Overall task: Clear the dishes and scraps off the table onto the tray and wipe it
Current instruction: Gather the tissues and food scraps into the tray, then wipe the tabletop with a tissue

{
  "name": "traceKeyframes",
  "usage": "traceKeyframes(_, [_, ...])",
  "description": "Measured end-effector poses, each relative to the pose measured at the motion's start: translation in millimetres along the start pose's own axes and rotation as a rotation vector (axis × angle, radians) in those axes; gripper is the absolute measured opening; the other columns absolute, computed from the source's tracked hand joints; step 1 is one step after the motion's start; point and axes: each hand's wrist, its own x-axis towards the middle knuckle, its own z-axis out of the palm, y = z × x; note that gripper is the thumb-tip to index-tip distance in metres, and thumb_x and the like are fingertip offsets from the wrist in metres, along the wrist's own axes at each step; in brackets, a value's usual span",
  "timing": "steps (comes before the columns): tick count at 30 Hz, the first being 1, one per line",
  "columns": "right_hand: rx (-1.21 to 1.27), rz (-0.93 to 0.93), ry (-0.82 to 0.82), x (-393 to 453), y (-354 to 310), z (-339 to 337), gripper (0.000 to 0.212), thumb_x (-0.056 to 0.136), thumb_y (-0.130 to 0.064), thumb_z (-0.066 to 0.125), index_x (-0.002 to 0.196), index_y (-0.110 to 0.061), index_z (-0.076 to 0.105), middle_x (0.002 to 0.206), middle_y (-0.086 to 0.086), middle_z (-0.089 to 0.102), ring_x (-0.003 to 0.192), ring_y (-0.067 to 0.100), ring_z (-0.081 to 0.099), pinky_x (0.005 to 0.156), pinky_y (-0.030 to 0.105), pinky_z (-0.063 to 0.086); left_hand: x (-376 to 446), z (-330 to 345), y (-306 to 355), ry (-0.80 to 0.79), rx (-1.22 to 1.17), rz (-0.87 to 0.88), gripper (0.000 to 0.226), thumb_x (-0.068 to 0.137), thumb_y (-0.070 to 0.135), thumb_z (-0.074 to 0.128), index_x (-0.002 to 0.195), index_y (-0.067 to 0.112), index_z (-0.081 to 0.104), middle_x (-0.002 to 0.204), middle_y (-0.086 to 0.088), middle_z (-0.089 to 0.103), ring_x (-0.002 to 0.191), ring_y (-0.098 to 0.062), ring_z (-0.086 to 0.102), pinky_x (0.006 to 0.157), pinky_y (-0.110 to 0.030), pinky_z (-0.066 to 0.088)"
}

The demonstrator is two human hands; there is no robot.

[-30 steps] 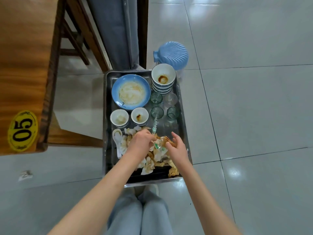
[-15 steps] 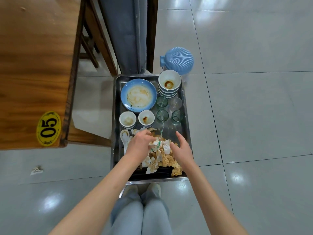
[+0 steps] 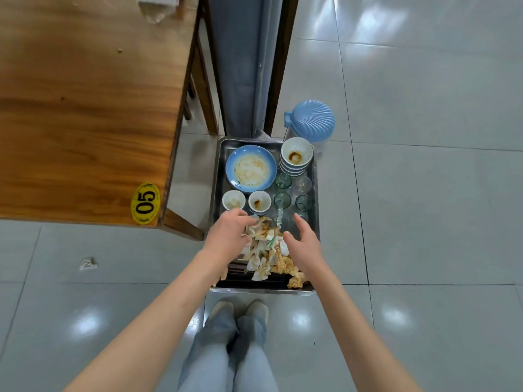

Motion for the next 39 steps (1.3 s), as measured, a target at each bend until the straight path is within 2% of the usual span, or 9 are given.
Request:
traceKeyframes(9, [-0.121, -0.096, -0.054, -47, -77, -17, 0.058, 0.093, -0.023, 0.052, 0.145, -0.029, 0.027, 0.149, -0.003, 0.034, 0.132, 0.018, 0.038, 0.101, 0.034, 0.036, -40, -97, 20, 0.154, -0.028, -0.029, 0.048, 0.079, 0.021, 0.073, 0.124, 0.022, 0.059, 0.123, 0.002, 0.054, 0.115, -0.016, 0.048, 0.095, -0.029, 0.041])
traceKeyframes(12, [-0.191, -0.215, -0.078, -61, -117, -19, 0.063, 0.091, -0.025, 0.056, 0.145, -0.032, 0.025, 0.146, -0.006, 0.037, 0.121, 0.01, 0.047, 0.091, 0.025, 0.042, -58, -137, 26, 0.253, -0.033, -0.024, 0.052, 0.077, 0.021, 0.074, 0.127, 0.021, 0.057, 0.123, 0.0, 0.055, 0.115, -0.016, 0.049, 0.096, -0.029, 0.041])
traceKeyframes(16, [-0.226, -0.37, -0.158, -81, -176, -13, 0.067, 0.089, -0.024, 0.06, 0.145, -0.032, 0.024, 0.145, -0.002, 0.039, 0.127, 0.016, 0.041, 0.102, 0.035, 0.041, -85, -188, 26, 0.371, -0.047, -0.055, 0.056, 0.077, 0.023, 0.075, 0.129, 0.022, 0.055, 0.127, 0.001, 0.054, 0.117, -0.015, 0.049, 0.095, -0.026, 0.04])
traceKeyframes(18, [-0.27, -0.46, -0.19, -93, -202, -7, 0.067, 0.089, -0.025, 0.06, 0.145, -0.033, 0.023, 0.145, -0.003, 0.037, 0.128, 0.016, 0.04, 0.1, 0.03, 0.04, -98, -211, 22, 0.421, -0.049, -0.078, 0.057, 0.076, 0.025, 0.076, 0.129, 0.023, 0.055, 0.127, 0.002, 0.054, 0.116, -0.014, 0.049, 0.094, -0.024, 0.039])
traceKeyframes(21, [-0.359, -0.6, -0.237, -110, -237, 6, 0.069, 0.09, -0.027, 0.058, 0.146, -0.034, 0.019, 0.15, -0.007, 0.032, 0.134, 0.015, 0.033, 0.103, 0.028, 0.029, -119, -240, 13, 0.501, -0.065, -0.128, 0.06, 0.074, 0.029, 0.078, 0.129, 0.026, 0.054, 0.128, 0.004, 0.053, 0.117, -0.014, 0.049, 0.093, -0.023, 0.038])
traceKeyframes(27, [-0.45, -0.795, -0.347, -145, -291, 51, 0.073, 0.091, -0.027, 0.058, 0.148, -0.032, 0.013, 0.153, -0.009, 0.023, 0.138, 0.013, 0.025, 0.104, 0.026, 0.026, -170, -287, -10, 0.683, -0.066, -0.214, 0.062, 0.07, 0.034, 0.079, 0.128, 0.027, 0.056, 0.128, 0.003, 0.056, 0.115, -0.013, 0.053, 0.093, -0.023, 0.042])
traceKeyframes(30, [-0.485, -0.84, -0.388, -164, -309, 83, 0.074, 0.091, -0.028, 0.058, 0.147, -0.034, 0.011, 0.153, -0.009, 0.022, 0.139, 0.013, 0.025, 0.106, 0.029, 0.028, -200, -311, -29, 0.716, -0.091, -0.245, 0.06, 0.072, 0.035, 0.077, 0.127, 0.026, 0.056, 0.128, 0.003, 0.056, 0.114, -0.013, 0.053, 0.095, -0.028, 0.047])
traceKeyframes(34, [-0.526, -0.913, -0.425, -191, -334, 136, 0.076, 0.089, -0.032, 0.059, 0.146, -0.038, 0.01, 0.153, -0.012, 0.022, 0.14, 0.014, 0.024, 0.107, 0.03, 0.028, -241, -342, -69, 0.769, -0.142, -0.278, 0.061, 0.073, 0.034, 0.077, 0.128, 0.025, 0.055, 0.129, 0.004, 0.055, 0.115, -0.011, 0.052, 0.092, -0.021, 0.043])
traceKeyframes(39, [-0.539, -1.01, -0.42, -227, -365, 212, 0.08, 0.085, -0.034, 0.064, 0.145, -0.042, 0.011, 0.152, -0.015, 0.024, 0.139, 0.013, 0.025, 0.106, 0.033, 0.03, -290, -384, -133, 0.77, -0.145, -0.309, 0.07, 0.072, 0.036, 0.078, 0.135, 0.024, 0.048, 0.137, 0.003, 0.05, 0.123, -0.012, 0.047, 0.097, -0.028, 0.041])
